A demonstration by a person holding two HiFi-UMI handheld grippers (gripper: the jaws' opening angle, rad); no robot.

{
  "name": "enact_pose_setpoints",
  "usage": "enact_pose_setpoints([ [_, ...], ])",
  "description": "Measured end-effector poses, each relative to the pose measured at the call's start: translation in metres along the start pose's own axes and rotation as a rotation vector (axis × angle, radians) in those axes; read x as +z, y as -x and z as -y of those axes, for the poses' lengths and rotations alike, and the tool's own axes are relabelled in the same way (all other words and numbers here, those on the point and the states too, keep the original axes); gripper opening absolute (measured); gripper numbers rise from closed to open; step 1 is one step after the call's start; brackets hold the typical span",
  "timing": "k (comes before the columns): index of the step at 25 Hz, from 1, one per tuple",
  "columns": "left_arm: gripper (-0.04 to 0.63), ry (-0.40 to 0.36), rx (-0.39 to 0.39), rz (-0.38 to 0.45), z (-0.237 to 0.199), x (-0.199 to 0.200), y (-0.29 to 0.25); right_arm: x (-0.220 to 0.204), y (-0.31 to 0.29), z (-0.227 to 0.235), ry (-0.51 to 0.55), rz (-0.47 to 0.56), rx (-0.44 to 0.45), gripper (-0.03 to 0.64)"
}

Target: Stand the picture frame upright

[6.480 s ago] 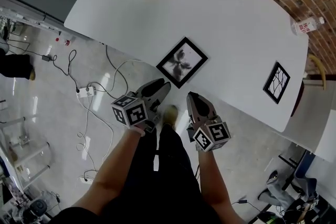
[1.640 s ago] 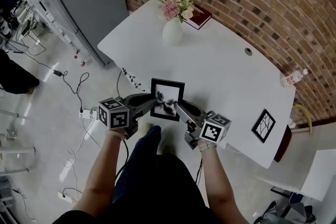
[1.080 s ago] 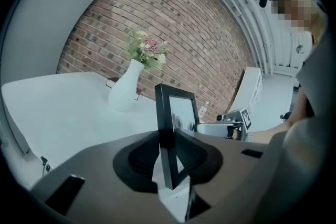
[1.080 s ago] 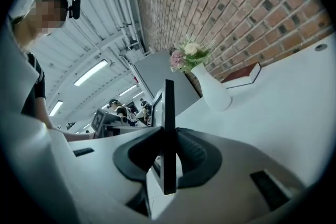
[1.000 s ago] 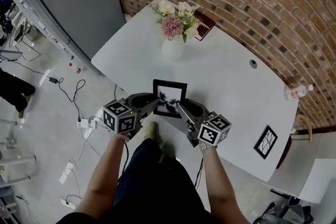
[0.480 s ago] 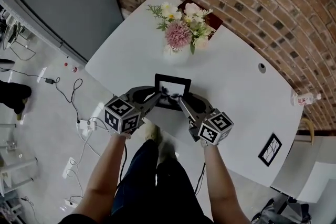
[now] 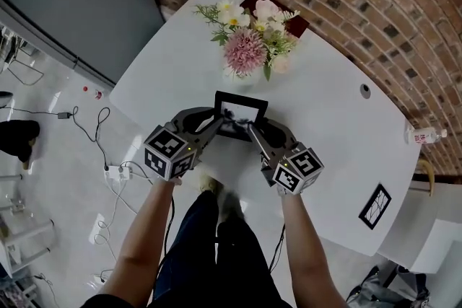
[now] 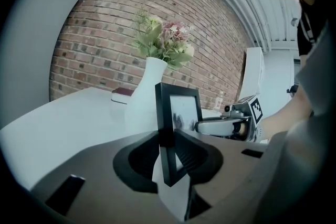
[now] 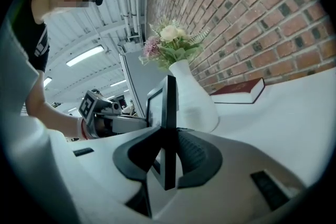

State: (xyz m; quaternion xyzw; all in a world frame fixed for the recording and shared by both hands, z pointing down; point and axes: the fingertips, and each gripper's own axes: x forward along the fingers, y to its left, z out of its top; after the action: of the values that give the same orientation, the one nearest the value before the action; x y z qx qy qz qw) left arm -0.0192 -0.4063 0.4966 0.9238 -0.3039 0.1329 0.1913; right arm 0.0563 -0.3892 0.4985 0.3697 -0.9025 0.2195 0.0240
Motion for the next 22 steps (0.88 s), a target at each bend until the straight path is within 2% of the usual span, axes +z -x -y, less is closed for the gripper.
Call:
enact_pose_setpoints([
  [10,0.098,-0.034,0.028,0.015,-0.025,0.012,-0.018,0.012,-0.021,0.021,0.053,0.019,-0.038,0.097],
  [19,0.098,-0.108,0.061,0.012,-0.036,0.018,-0.03,0.011,-0.033,0.038,0.093,0.024,-0.111,0.1],
  [22,0.098,-0.107,0.067,0.013,-0.04,0.017,-0.031,0.012,-0.036,0.041,0.11,0.026,-0.13,0.101],
])
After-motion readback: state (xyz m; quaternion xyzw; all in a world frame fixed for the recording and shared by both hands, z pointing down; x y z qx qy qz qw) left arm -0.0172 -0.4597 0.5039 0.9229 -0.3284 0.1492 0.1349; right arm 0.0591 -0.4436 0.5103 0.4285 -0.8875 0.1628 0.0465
